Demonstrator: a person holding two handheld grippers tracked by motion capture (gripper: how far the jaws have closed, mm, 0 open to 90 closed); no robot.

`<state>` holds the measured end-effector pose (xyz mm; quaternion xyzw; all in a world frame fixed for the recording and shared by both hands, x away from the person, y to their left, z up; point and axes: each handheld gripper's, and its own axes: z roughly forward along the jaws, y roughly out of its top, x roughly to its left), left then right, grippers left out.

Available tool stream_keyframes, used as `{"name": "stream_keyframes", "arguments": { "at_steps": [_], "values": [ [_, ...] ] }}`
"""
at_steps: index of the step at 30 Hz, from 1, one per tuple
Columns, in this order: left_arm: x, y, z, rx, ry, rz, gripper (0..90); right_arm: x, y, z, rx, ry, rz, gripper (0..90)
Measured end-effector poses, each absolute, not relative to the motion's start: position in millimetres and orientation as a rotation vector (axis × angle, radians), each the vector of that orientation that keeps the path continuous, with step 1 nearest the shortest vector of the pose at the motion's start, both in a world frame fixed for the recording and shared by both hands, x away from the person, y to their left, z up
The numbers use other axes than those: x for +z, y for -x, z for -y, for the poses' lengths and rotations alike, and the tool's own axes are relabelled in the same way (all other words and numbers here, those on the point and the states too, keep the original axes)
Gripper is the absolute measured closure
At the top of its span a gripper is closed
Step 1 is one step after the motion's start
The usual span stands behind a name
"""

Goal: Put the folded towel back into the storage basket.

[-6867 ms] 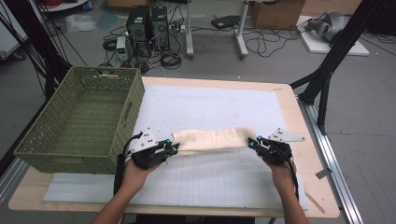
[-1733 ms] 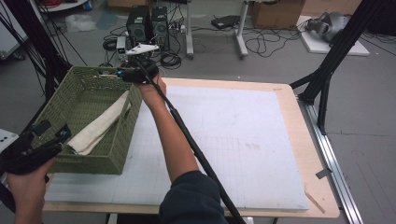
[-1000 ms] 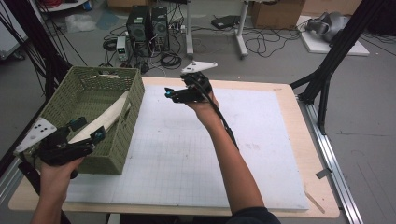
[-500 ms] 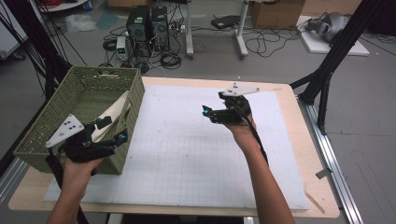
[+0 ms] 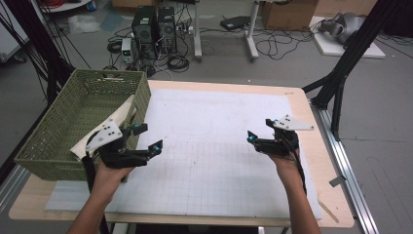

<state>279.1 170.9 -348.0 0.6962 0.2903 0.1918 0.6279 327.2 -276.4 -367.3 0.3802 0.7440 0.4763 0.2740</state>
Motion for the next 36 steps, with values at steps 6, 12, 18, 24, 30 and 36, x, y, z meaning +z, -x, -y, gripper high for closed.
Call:
{"name": "stream_keyframes", "arguments": {
  "at_steps": [6,12,18,24,30,36],
  "values": [
    [-369,-289,-151,0.412,-1.616,-0.592,17.0,-384,-304,294,1.199,-1.055,-1.948,15.9],
    [-398,-296,-133,0.367,-1.659,-0.617,17.2,-402,-283,309,1.171,-1.097,-1.935,15.7],
    [-416,-295,-118,0.376,-1.716,-0.626,17.3,-415,-270,322,1.156,-1.128,-1.940,15.7],
    [-421,-296,-116,0.377,-1.734,-0.651,17.2,-421,-267,332,1.141,-1.171,-1.914,15.7],
    [-424,-297,-120,0.373,-1.727,-0.673,17.4,-420,-266,333,1.146,-1.165,-1.901,15.7],
    [-425,-296,-119,0.369,-1.729,-0.680,17.4,-418,-265,331,1.151,-1.149,-1.911,15.7]
  ]
}}
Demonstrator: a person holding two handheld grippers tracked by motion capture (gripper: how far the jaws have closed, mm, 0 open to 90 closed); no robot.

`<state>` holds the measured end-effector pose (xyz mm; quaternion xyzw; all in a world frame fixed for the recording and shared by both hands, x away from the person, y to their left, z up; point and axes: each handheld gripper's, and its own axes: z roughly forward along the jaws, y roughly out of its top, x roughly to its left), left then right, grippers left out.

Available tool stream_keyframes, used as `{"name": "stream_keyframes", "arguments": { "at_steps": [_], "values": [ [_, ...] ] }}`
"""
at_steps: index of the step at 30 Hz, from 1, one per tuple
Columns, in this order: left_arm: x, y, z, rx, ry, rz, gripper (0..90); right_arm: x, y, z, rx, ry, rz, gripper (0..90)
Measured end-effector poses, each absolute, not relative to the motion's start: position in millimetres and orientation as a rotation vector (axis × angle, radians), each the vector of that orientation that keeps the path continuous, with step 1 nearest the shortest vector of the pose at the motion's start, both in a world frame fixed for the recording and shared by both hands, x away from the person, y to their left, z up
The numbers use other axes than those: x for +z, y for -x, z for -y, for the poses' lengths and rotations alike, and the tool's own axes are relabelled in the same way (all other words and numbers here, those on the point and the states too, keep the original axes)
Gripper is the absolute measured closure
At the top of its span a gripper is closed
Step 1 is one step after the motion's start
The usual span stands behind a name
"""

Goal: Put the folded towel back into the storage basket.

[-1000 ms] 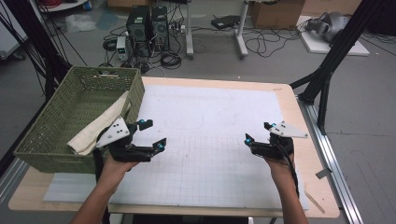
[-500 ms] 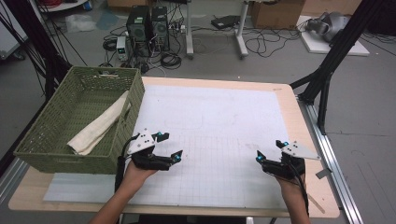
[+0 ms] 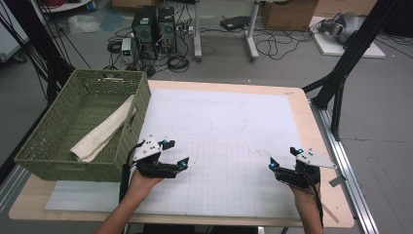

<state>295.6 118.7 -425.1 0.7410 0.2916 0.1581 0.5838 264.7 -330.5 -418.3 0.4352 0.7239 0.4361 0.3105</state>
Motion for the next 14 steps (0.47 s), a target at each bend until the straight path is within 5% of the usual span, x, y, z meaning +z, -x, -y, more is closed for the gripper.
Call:
{"name": "stream_keyframes", "arguments": {
  "at_steps": [14],
  "values": [
    [-427.8,-296.9,-117.0,0.368,-1.741,-0.688,17.4,-419.3,-265.9,330.8,1.157,-1.153,-1.916,15.7]
  ]
}}
